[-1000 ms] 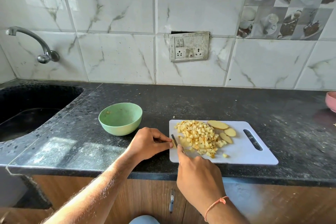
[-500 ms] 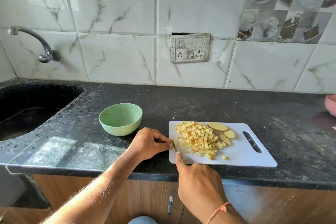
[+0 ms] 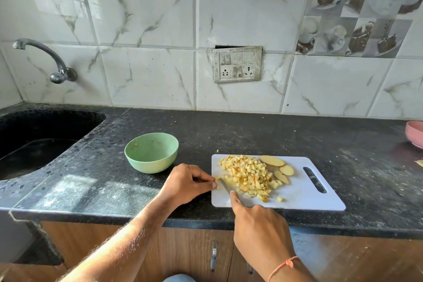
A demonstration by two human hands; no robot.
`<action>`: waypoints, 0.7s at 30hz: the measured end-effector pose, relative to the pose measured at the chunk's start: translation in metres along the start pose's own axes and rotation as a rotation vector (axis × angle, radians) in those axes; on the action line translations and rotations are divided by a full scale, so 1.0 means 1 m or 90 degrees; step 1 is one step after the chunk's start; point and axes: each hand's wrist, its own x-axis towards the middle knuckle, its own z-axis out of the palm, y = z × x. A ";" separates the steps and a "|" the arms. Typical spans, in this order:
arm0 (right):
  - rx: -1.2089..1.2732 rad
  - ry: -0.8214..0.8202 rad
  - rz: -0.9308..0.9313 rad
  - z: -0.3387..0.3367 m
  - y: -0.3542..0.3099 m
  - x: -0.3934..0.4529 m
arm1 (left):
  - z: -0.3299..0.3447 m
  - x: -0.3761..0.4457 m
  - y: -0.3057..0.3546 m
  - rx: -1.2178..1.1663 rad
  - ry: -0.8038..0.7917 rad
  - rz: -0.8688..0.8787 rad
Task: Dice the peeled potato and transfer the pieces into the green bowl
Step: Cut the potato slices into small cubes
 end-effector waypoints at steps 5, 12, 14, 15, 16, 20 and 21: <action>0.023 0.025 0.007 0.000 -0.002 0.001 | 0.003 -0.002 0.001 0.014 0.023 0.048; 0.048 0.088 0.002 -0.002 0.000 0.004 | 0.003 -0.004 -0.001 -0.005 0.037 0.060; 0.059 0.094 0.000 -0.003 0.002 0.004 | 0.001 -0.004 0.001 -0.019 0.027 0.053; 0.063 0.095 -0.002 -0.003 0.002 0.004 | -0.001 -0.004 0.002 -0.019 0.021 0.048; 0.065 0.098 -0.003 -0.003 0.002 0.003 | -0.002 -0.004 0.003 -0.014 0.016 0.043; 0.064 0.091 -0.004 -0.003 -0.002 0.002 | -0.002 -0.003 0.003 0.020 0.018 0.027; 0.062 0.083 -0.003 -0.003 -0.004 0.002 | -0.001 -0.003 0.003 0.019 0.019 0.025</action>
